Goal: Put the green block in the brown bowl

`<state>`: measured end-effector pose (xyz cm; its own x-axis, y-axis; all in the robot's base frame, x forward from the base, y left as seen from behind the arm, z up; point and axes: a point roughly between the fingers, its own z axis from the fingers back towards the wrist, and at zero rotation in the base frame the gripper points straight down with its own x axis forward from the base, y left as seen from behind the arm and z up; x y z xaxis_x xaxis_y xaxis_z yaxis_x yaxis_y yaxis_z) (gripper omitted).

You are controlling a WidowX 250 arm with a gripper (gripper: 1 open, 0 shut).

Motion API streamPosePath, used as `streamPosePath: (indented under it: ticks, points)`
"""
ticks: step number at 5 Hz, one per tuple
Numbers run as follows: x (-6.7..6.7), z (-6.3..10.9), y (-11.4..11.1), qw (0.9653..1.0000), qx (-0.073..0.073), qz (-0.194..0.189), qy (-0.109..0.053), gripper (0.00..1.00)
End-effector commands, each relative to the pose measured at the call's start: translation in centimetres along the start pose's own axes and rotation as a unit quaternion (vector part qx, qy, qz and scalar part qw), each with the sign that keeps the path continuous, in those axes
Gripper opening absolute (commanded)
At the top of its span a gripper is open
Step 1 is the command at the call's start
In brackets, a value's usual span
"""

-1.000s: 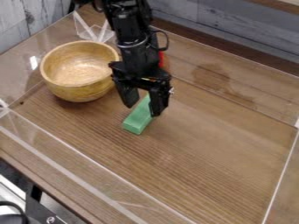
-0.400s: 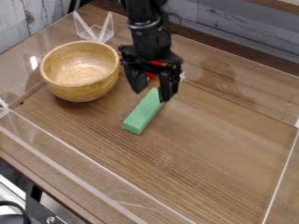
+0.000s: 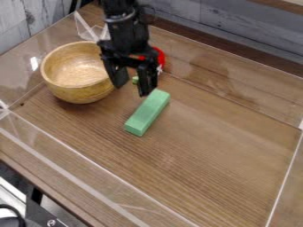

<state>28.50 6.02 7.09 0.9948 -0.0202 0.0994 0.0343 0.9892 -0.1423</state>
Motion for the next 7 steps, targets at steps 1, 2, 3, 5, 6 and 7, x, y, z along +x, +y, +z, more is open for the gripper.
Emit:
streamPosePath:
  ticks: [1, 2, 3, 5, 6, 7]
  points:
    - [0.2, -0.1, -0.9, 0.9993, 0.004, -0.033, -0.020, 1.00]
    - [-0.4, -1.4, -1.7, 0.9989, 0.000, -0.041, -0.023, 1.00]
    - [-0.5, -2.4, -2.4, 0.9985, -0.002, -0.047, -0.029, 1.00]
    - [1.6, -1.4, -2.6, 0.9962, -0.015, -0.080, -0.030, 1.00]
    - [0.7, -1.2, -1.4, 0.9973, -0.017, -0.064, -0.031, 1.00]
    - [-0.1, -1.0, -0.2, 0.9984, -0.017, -0.043, -0.033, 1.00]
